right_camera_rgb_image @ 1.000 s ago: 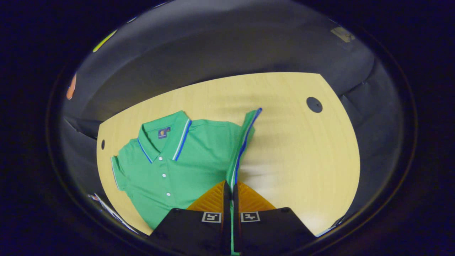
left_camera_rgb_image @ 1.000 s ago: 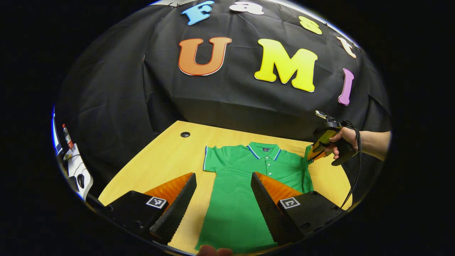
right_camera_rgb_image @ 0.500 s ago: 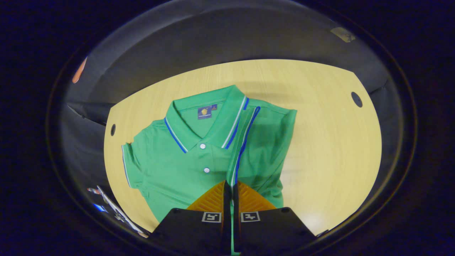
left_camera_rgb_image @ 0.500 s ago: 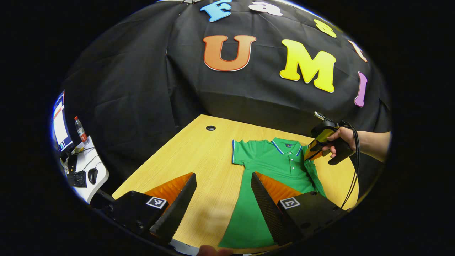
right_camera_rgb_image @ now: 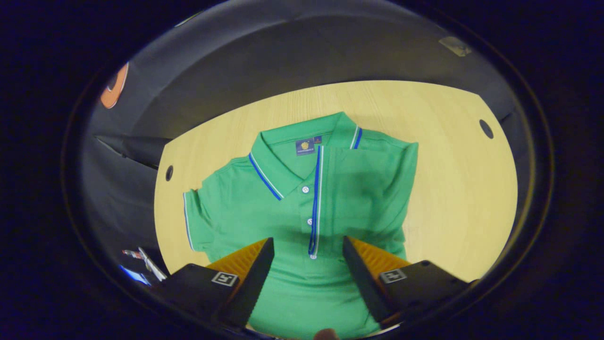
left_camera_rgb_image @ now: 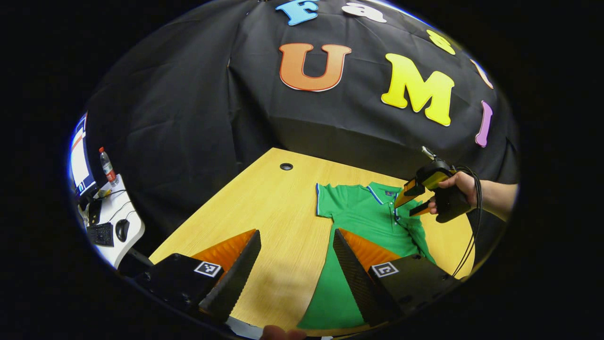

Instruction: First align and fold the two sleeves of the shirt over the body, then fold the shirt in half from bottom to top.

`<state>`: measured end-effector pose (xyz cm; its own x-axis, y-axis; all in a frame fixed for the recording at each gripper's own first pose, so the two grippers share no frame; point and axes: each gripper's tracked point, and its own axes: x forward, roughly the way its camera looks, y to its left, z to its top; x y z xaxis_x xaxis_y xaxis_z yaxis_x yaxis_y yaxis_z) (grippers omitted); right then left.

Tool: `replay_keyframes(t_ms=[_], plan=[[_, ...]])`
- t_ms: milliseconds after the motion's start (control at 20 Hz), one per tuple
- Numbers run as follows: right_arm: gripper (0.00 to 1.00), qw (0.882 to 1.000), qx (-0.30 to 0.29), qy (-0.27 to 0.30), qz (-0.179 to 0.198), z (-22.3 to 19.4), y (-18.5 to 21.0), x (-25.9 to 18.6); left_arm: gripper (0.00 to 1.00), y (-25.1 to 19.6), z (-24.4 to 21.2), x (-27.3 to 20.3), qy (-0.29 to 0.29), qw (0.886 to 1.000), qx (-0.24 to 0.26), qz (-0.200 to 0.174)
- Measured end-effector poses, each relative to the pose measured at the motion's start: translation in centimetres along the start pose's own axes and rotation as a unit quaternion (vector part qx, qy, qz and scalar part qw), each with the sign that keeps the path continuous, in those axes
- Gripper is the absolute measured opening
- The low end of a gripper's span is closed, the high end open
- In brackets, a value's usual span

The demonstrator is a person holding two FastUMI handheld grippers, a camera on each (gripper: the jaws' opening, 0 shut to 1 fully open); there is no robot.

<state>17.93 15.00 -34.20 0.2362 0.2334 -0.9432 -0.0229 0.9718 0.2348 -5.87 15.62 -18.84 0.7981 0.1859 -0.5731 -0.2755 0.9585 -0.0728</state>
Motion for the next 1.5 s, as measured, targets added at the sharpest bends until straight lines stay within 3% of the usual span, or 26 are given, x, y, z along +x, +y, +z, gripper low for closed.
replay_keyframes(t_ms=[50, 350, 650, 900, 1150, 1250, 1300, 1450, 1500], plan=[[0.95, 1.0, -0.007, -0.012, -0.001, -0.4, -0.5, -1.3, 0.99, -0.2, 0.0, 0.5, 0.004, 1.0, 0.006, -0.009], [0.95, 0.991, -0.066, -0.114, 0.008, -3.7, -3.6, -10.7, 0.99, -3.0, 1.2, 4.8, 0.032, 0.995, 0.015, -0.091], [0.95, 0.958, -0.153, -0.244, -0.004, -7.2, -7.0, -21.2, 0.99, -4.2, 3.0, 10.5, 0.061, 0.99, -0.005, -0.129], [0.95, 0.932, -0.202, -0.299, -0.028, -10.1, -10.7, -26.6, 1.0, -5.4, 5.4, 15.8, 0.099, 0.98, -0.076, -0.153], [0.96, 0.942, -0.196, -0.27, -0.029, -12.3, -12.8, -27.2, 0.97, -5.1, 5.2, 21.8, 0.184, 0.968, -0.085, -0.15], [1.0, 0.946, -0.183, -0.268, -0.012, -12.7, -12.8, -27.3, 0.97, -6.0, 4.4, 23.5, 0.239, 0.953, -0.098, -0.158], [0.96, 0.946, -0.18, -0.269, 0.003, -12.9, -12.2, -27.4, 0.96, -6.4, 3.5, 24.0, 0.272, 0.943, -0.1, -0.164], [0.96, 0.945, -0.176, -0.274, 0.023, -13.1, -12.1, -28.0, 0.97, -5.9, 0.6, 26.7, 0.353, 0.92, -0.09, -0.141], [1.0, 0.946, -0.171, -0.274, 0.025, -13.2, -12.2, -28.1, 0.97, -5.9, 0.1, 27.4, 0.369, 0.915, -0.085, -0.135]])
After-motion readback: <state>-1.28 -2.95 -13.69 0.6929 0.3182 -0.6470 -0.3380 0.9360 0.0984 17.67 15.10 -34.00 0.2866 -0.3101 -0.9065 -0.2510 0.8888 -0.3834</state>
